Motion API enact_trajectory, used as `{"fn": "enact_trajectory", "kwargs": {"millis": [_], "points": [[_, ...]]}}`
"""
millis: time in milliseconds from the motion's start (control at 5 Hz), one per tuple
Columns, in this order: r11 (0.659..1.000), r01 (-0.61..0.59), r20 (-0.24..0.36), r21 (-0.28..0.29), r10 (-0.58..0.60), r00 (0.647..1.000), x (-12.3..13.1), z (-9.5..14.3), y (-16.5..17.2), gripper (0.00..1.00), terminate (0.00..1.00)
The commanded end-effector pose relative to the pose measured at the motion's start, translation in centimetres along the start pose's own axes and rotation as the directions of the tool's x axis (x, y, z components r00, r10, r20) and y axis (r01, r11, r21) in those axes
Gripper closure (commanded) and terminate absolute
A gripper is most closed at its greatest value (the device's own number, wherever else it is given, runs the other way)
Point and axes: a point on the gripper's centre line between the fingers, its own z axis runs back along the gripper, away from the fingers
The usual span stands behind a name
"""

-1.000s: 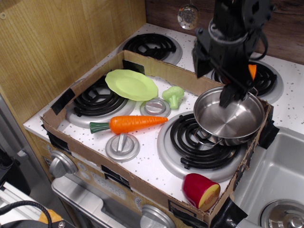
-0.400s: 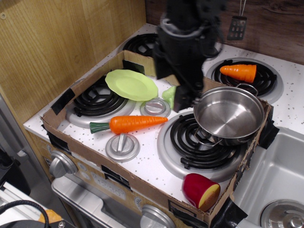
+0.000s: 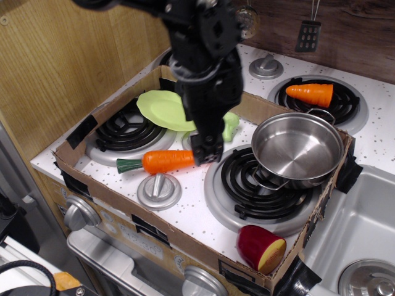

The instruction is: Put carrot on plate

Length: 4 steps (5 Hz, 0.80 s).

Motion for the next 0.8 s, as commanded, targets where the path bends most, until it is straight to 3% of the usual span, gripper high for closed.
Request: {"fn": "enact_trajectory", "kwargs": {"millis": [0, 600], "points": [[1.000, 0.000, 0.045, 0.000, 0.000, 0.999, 0.1, -2.6, 3.0, 0.00, 0.00], [0.996, -0.065, 0.008, -0.054, 0.065, 0.998, -1.1, -5.7, 5.9, 0.00, 0.00]]}}
